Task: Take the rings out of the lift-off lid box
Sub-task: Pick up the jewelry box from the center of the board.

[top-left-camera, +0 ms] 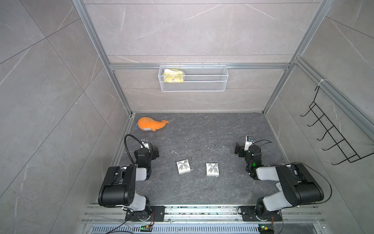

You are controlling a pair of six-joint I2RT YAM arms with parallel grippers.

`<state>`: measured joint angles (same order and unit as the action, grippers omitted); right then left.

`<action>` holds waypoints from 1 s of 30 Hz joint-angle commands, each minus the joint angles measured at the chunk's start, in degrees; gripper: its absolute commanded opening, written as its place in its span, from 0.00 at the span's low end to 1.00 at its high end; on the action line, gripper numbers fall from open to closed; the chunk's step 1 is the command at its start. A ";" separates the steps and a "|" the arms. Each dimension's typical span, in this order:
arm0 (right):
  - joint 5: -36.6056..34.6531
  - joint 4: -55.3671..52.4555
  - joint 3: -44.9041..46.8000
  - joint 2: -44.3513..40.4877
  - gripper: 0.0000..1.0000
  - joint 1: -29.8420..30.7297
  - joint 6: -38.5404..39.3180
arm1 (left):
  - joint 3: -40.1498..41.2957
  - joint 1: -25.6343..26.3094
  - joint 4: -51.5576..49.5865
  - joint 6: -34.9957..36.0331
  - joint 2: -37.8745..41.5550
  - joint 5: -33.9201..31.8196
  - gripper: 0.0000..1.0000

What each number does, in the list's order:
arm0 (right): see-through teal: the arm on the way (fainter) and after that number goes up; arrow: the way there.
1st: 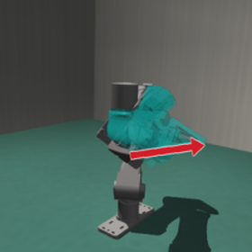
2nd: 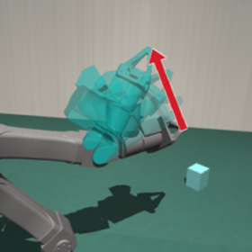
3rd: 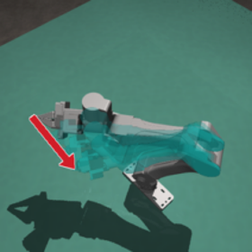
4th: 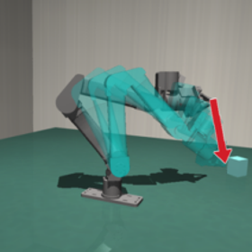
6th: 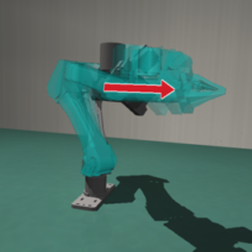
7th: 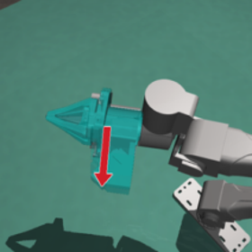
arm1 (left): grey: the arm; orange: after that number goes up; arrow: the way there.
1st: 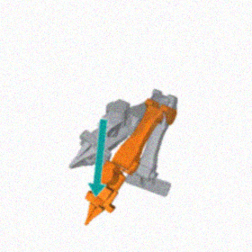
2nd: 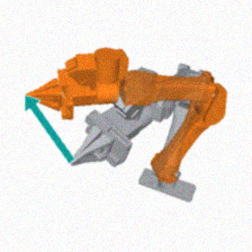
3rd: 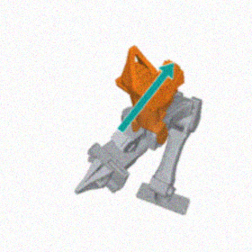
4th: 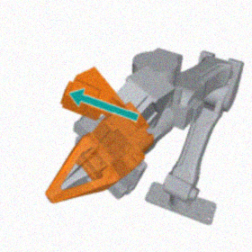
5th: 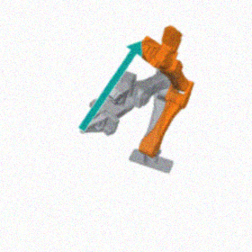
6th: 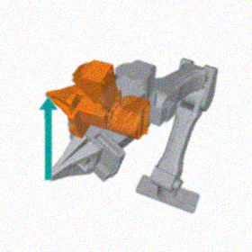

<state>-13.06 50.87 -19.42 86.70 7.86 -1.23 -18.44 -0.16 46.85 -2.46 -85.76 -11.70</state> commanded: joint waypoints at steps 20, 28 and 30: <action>-6.47 -3.79 -0.74 -5.74 0.99 1.34 -0.08 | -6.80 0.08 -13.29 2.54 8.58 1.49 1.00; -16.08 -23.46 -8.45 -19.93 0.99 13.83 4.94 | -13.09 3.50 -30.96 -10.85 24.37 2.11 1.00; -7.12 -29.03 -10.85 -24.93 0.99 14.31 0.15 | -17.55 3.49 -39.71 -16.48 26.94 2.25 1.00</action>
<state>-23.59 32.08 -26.72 66.96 21.30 1.58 -30.74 3.40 19.55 -9.69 -62.04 -10.41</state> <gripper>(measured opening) 0.991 0.999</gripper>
